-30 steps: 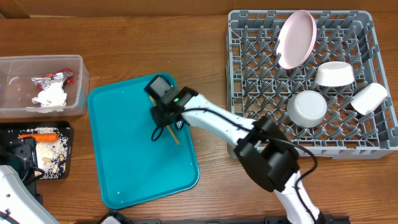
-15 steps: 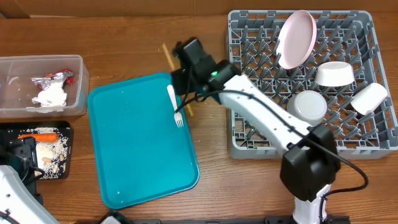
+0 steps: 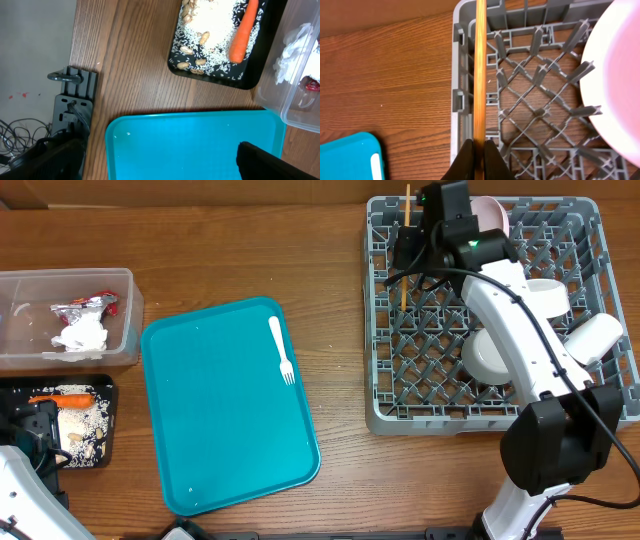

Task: Sort waste into correct bins and load items into the dishwasher rack
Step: 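Carry the chopsticks into the rack's upper left and release them, then move the right gripper back to the white fork on the tray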

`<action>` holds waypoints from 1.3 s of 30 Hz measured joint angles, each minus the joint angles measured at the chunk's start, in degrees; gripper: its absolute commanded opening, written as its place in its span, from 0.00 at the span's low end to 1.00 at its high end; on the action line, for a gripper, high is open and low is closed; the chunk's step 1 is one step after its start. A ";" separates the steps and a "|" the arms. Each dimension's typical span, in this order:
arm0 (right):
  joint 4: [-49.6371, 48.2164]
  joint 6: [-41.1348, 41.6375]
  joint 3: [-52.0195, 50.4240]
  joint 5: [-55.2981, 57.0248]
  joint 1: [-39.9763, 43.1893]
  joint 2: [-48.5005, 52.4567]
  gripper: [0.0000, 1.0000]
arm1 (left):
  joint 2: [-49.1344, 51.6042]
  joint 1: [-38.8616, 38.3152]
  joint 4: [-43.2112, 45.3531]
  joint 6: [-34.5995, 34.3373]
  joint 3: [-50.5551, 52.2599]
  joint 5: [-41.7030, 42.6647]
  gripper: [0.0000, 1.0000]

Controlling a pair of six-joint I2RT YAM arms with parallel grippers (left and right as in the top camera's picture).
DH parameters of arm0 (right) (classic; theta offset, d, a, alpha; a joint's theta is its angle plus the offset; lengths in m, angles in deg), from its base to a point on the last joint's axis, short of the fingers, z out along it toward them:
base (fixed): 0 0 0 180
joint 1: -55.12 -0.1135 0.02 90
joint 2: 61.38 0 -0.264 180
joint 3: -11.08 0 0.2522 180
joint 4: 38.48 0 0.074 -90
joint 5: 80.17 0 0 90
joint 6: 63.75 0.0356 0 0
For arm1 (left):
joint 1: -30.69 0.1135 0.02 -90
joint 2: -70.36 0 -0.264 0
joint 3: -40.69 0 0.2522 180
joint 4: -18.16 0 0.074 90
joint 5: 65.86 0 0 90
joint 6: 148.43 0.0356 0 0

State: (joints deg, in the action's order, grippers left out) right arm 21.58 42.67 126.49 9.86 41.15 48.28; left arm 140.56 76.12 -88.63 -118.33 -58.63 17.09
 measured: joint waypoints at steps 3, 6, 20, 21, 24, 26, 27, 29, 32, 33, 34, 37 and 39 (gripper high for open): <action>-0.24 -0.92 0.00 -0.07 0.00 0.24 0.04 | 0.00 0.00 0.00 0.00 0.00 0.00 1.00; -0.57 -1.88 0.02 -0.07 -0.11 1.81 0.04 | 0.00 0.00 0.00 0.00 0.00 0.00 1.00; -3.72 -2.71 0.02 -2.60 -0.44 6.58 0.04 | 0.00 0.00 0.00 0.00 0.00 0.00 1.00; -3.78 -2.71 0.02 -2.69 -0.48 6.58 0.06 | 0.00 0.00 0.00 0.00 0.00 0.00 1.00; -3.65 -2.58 0.02 -2.82 -0.83 6.69 0.62 | 0.00 0.00 0.00 0.00 0.00 0.00 1.00; -3.43 -2.58 0.02 -2.86 -1.07 7.13 0.82 | 0.00 0.00 -0.02 0.00 0.00 0.00 1.00; -3.30 -2.58 0.02 -2.91 -1.18 7.39 0.85 | 0.00 0.00 0.00 0.00 0.00 0.00 1.00; -3.19 -2.75 0.02 -3.04 -1.27 8.00 0.88 | 0.00 0.00 0.00 0.00 0.00 0.00 1.00; -2.40 -2.80 0.04 -3.06 -1.29 8.26 0.88 | 0.00 0.00 0.00 0.00 0.00 0.00 1.00; -1.29 -2.78 0.28 -3.04 -1.36 8.26 0.88 | 0.00 0.00 0.00 0.00 0.00 0.00 1.00; -0.13 -2.75 0.81 -3.06 -1.40 8.24 0.88 | 0.00 0.00 0.00 0.00 0.00 0.00 1.00; 2.05 -2.78 2.54 -3.65 -1.73 7.89 0.87 | 0.00 0.00 0.00 0.00 0.00 0.00 1.00; 2.32 -3.13 3.04 -4.66 -2.58 6.67 0.87 | 0.00 0.00 0.00 0.00 0.00 0.00 1.00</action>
State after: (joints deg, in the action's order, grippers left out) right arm 23.90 39.55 129.53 5.21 38.57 54.95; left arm 140.56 76.12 -88.63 -118.33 -58.63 17.09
